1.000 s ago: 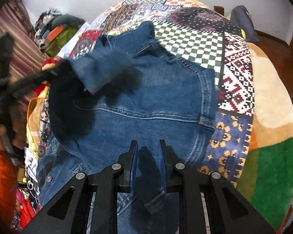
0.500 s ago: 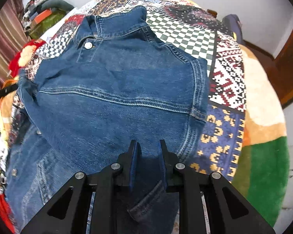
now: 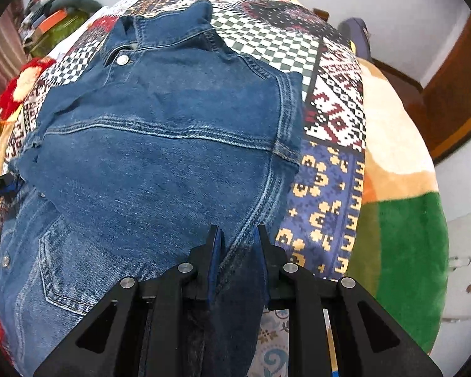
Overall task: Fold large clothes
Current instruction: 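Fold the held denim over the jacket with the left tool, then release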
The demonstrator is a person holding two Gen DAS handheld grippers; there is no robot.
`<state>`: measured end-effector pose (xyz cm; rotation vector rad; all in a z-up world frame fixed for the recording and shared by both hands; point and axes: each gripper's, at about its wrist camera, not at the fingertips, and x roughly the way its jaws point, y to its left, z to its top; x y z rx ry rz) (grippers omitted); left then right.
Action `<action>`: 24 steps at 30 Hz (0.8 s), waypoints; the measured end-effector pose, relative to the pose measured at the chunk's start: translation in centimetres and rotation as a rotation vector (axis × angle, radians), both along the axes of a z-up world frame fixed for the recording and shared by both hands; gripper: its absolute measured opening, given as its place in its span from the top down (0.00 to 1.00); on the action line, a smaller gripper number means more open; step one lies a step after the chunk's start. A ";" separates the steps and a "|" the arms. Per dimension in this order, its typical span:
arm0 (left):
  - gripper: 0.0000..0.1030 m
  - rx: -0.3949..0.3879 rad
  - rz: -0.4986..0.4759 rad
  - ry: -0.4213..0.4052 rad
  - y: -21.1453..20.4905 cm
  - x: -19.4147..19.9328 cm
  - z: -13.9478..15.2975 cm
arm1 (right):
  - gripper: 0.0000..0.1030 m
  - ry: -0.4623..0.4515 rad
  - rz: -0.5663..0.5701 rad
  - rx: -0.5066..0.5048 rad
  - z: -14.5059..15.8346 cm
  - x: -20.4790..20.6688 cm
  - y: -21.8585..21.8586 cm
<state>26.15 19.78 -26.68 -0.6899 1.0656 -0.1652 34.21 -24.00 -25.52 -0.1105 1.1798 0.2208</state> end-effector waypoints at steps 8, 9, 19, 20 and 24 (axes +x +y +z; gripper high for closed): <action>0.48 0.093 0.177 0.085 0.7 4.0 -2.2 | 0.83 0.001 -0.018 0.029 0.1 -0.3 -0.3; 0.53 0.147 0.181 0.074 0.2 4.1 -1.7 | 0.83 0.005 -0.017 0.034 0.2 -0.2 -0.4; 0.70 0.517 0.176 -0.158 -2.8 2.0 6.6 | 0.83 0.046 -0.045 0.084 1.3 0.3 -1.6; 0.71 0.516 0.171 -0.178 -3.0 1.8 7.5 | 0.83 0.037 -0.035 0.070 1.7 0.3 -1.2; 0.72 0.499 0.141 -0.240 -3.0 2.6 10.1 | 0.83 -0.012 0.013 0.041 3.5 0.4 0.2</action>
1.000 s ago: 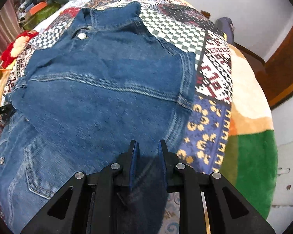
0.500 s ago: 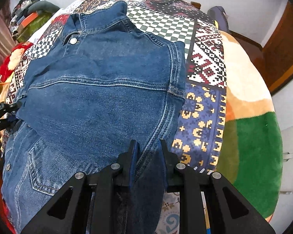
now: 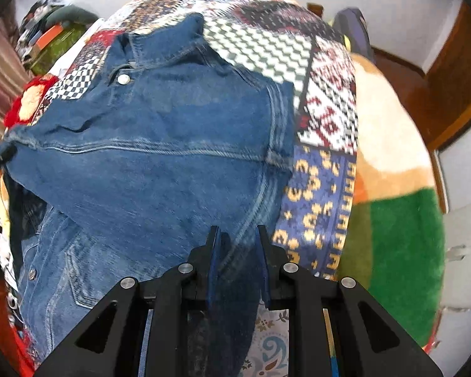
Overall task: Fold large clothes
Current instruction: 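Fold the held denim over the jacket with the left tool, then release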
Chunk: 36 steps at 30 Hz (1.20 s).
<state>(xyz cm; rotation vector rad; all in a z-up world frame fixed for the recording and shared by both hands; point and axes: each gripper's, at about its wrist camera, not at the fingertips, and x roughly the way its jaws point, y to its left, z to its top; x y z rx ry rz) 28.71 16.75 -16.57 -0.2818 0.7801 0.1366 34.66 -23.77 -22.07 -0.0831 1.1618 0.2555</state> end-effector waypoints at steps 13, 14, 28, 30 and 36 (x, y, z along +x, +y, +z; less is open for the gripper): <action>0.72 0.036 -0.059 0.191 1.0 -2.1 -6.3 | 0.83 -0.056 0.142 0.025 2.2 1.0 6.5; 0.72 0.040 -0.062 0.197 1.1 -2.1 -6.7 | 0.83 -0.051 0.162 0.011 1.7 1.1 7.2; 0.62 0.087 -0.061 0.281 1.5 0.1 -10.5 | 0.07 -0.137 0.188 -0.300 -2.5 1.2 7.2; 0.58 0.105 -0.080 0.291 1.2 -0.1 -10.3 | 0.07 -0.087 0.158 -0.204 -2.4 1.4 5.7; 0.28 0.196 -0.066 0.289 1.9 -2.1 -7.9 | 0.07 -0.040 0.097 -0.060 -1.2 1.1 2.8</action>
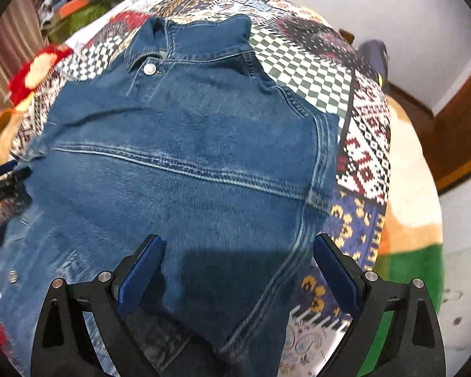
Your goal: Fold large clothes
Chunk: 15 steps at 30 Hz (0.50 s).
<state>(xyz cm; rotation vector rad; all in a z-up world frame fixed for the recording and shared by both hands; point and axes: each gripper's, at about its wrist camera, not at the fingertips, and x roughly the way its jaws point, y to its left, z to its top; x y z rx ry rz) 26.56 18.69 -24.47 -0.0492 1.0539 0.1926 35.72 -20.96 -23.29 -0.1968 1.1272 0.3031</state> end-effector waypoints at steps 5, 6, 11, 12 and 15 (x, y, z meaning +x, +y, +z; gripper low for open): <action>0.19 -0.066 0.032 -0.063 2.7 -0.6 3.6 | 0.07 -0.046 -0.016 0.045 2.0 -0.4 -1.0; 0.15 -0.070 0.037 -0.076 3.1 -0.4 4.2 | 0.07 -0.059 -0.025 0.065 2.8 -0.5 -1.4; 0.11 -0.183 0.024 -0.081 5.0 3.1 5.6 | 0.07 -0.102 -0.096 0.164 5.6 0.6 -3.5; 0.11 -0.220 0.013 -0.067 5.3 4.1 5.5 | 0.07 -0.111 -0.117 0.162 6.0 1.0 -3.9; 0.11 -0.288 0.001 -0.032 6.0 7.0 4.8 | 0.07 -0.123 -0.153 0.154 6.7 2.3 -4.8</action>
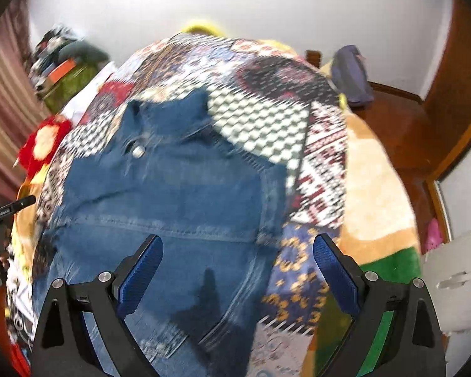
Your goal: Fold large clothes
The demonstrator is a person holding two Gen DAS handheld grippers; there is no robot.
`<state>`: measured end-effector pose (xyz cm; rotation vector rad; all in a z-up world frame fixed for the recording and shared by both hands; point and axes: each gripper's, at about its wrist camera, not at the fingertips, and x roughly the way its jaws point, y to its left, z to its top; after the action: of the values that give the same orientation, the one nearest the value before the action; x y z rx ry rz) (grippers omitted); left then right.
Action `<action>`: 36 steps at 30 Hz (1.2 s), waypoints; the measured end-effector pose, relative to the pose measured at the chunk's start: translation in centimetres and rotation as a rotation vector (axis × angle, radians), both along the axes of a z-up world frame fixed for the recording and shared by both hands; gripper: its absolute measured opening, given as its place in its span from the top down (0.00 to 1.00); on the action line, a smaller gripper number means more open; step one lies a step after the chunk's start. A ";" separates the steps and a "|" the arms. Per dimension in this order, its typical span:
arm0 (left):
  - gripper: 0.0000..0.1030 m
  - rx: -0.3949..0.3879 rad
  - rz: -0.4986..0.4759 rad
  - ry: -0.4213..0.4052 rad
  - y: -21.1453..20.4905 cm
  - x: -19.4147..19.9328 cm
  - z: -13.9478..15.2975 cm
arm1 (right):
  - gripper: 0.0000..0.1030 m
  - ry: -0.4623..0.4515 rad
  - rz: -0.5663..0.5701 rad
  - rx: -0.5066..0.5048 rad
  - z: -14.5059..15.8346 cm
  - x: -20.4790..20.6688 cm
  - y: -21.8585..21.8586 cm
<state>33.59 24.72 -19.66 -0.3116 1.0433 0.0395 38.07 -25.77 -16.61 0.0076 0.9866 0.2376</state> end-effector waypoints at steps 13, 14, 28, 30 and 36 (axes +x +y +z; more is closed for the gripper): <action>0.12 -0.025 0.014 0.173 1.3 9.3 -7.3 | 0.09 0.179 -0.106 0.113 -6.5 7.1 -3.0; 0.12 -0.020 0.016 0.171 1.3 9.6 -7.6 | 0.14 0.207 -0.104 0.121 -7.8 7.7 -2.9; 0.58 0.071 0.018 0.098 0.8 11.1 -7.0 | 0.86 0.106 -0.009 0.014 -10.5 11.5 1.6; 0.72 0.057 0.029 0.098 1.6 10.8 -7.0 | 0.87 0.090 0.005 0.000 -10.0 12.2 1.9; 0.74 0.086 0.061 0.123 2.5 9.4 -7.2 | 0.87 0.044 0.025 -0.066 -8.9 17.0 4.3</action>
<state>43.04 27.22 -26.82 -0.2648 1.1505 0.1597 55.09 -21.45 -25.50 -0.0601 1.0388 0.2288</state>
